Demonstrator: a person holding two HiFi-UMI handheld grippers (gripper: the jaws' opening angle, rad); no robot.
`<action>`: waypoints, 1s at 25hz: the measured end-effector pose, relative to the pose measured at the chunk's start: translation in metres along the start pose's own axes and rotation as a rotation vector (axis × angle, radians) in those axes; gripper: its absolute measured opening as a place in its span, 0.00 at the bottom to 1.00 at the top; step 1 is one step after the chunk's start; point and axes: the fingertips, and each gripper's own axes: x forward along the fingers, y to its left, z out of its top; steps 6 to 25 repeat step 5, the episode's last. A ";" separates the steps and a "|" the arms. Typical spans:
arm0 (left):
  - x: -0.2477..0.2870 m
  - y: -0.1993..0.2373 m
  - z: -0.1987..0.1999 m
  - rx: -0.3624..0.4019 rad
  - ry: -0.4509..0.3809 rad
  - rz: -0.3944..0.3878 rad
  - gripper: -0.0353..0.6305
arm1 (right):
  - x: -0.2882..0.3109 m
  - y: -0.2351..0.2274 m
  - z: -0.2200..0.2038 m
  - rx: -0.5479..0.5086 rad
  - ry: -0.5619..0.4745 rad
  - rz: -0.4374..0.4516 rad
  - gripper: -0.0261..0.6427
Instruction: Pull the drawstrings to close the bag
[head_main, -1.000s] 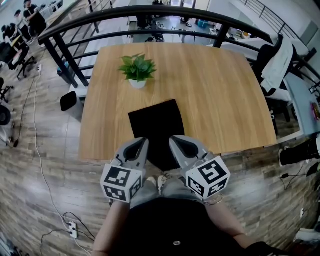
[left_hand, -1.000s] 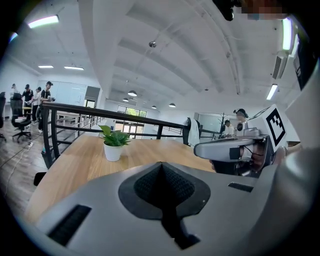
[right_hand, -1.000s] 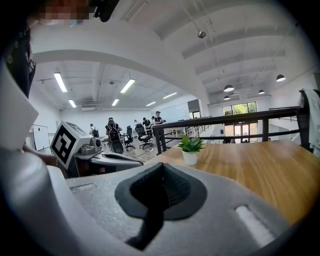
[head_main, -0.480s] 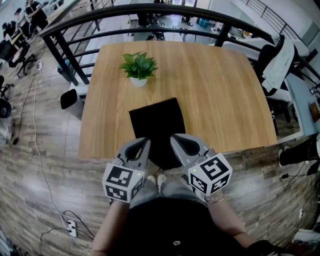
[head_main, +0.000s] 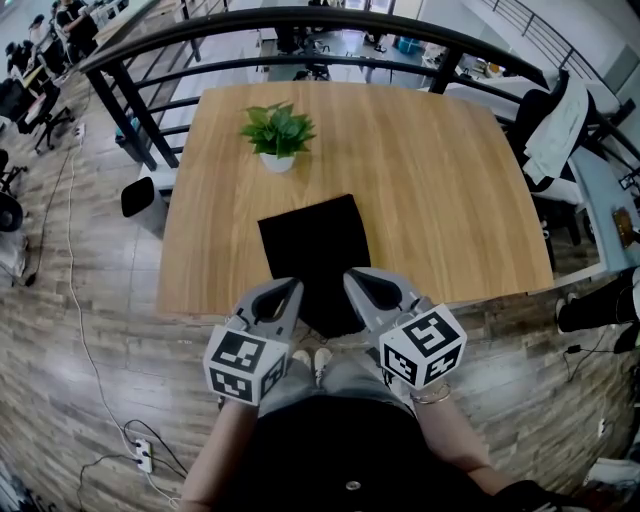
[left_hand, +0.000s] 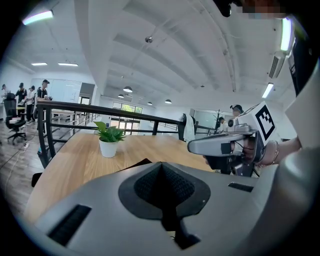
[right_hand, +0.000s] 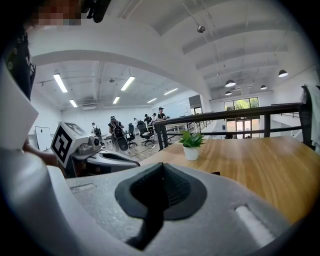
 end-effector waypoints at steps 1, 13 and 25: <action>0.000 -0.001 0.000 -0.006 -0.003 0.000 0.08 | 0.000 0.001 -0.001 -0.002 0.002 0.003 0.04; -0.001 -0.001 -0.001 -0.012 -0.003 0.003 0.07 | 0.000 0.004 -0.002 -0.011 0.008 0.012 0.04; -0.001 -0.001 -0.001 -0.012 -0.003 0.003 0.07 | 0.000 0.004 -0.002 -0.011 0.008 0.012 0.04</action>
